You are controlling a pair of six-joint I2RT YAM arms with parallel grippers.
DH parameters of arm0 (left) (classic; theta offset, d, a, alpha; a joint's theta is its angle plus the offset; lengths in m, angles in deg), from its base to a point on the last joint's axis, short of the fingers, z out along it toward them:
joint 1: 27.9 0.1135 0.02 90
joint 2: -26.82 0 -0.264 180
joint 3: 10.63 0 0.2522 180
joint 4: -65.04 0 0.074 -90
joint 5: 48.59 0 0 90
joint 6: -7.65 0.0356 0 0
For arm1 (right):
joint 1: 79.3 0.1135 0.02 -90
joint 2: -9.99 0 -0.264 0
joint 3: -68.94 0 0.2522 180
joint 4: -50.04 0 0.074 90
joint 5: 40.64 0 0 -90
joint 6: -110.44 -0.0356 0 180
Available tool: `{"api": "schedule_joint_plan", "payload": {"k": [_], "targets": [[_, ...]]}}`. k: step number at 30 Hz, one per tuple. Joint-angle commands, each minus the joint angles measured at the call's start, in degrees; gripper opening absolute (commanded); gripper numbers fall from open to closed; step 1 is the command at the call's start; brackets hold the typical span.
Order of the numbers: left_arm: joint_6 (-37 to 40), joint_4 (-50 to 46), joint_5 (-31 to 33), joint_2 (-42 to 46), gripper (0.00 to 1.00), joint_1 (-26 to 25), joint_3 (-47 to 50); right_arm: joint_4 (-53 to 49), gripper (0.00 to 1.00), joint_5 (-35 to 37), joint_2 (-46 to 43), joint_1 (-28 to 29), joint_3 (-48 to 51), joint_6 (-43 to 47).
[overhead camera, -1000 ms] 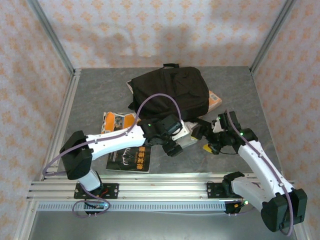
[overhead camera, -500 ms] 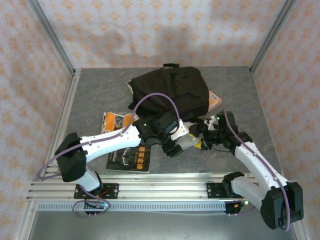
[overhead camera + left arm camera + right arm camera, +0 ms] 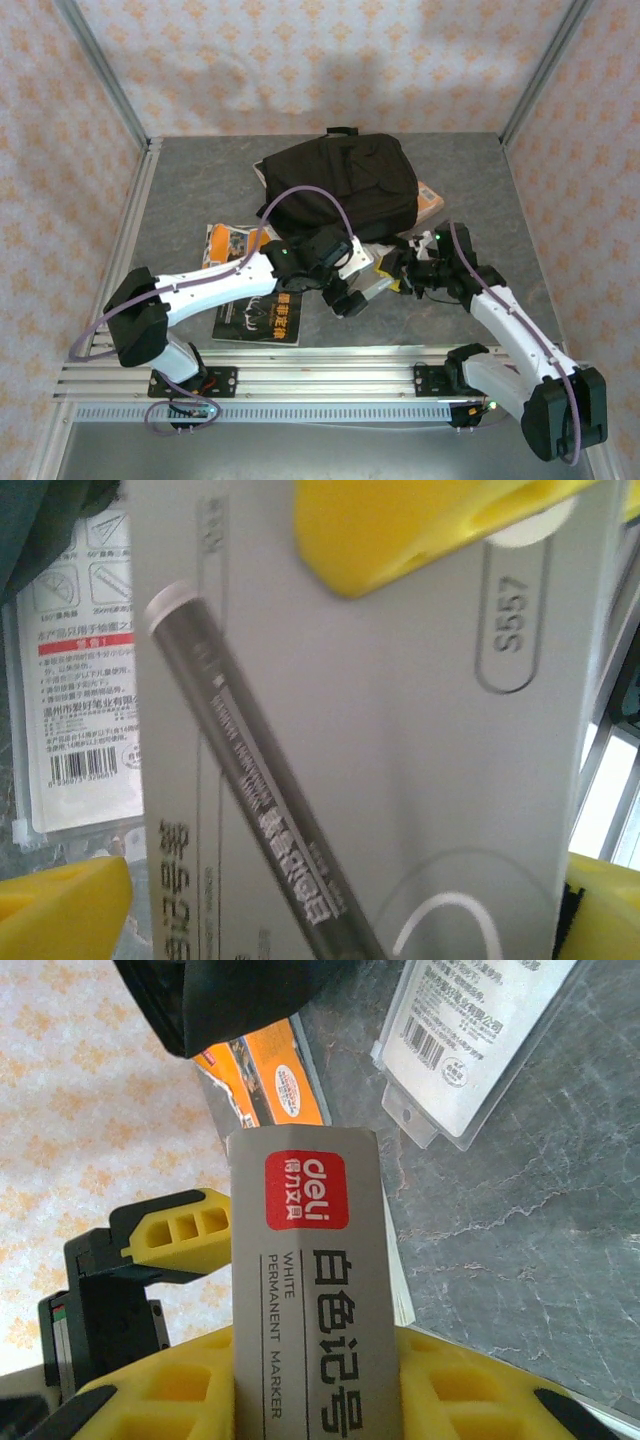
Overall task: Pack the student bag
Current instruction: Pass the pencil case.
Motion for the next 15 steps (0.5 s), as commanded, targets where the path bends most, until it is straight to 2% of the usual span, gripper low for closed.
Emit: {"api": "schedule_joint_plan", "payload": {"k": [1, 7, 12, 15], "targets": [[-5.93, 3.52, -0.06, 2.4, 1.0, 2.23, 1.59, -1.16, 0.28, 2.66, -1.69, -0.1, 0.4, 1.06], [-17.73, 4.35, -2.08, 6.44, 1.0, 7.72, 1.41, -3.46, 0.27, 8.81, -3.83, -1.25, -1.03, 1.33], [-36.85, -1.81, -2.98, 6.17, 1.0, 14.59, -2.53, 1.06, 0.27, 12.76, -6.67, -1.45, -3.64, -3.2], [-46.12, -1.25, -6.23, 5.95, 1.0, 16.94, -3.32, 4.9, 0.26, 14.44, -7.83, -1.42, -5.53, -6.07]]}}
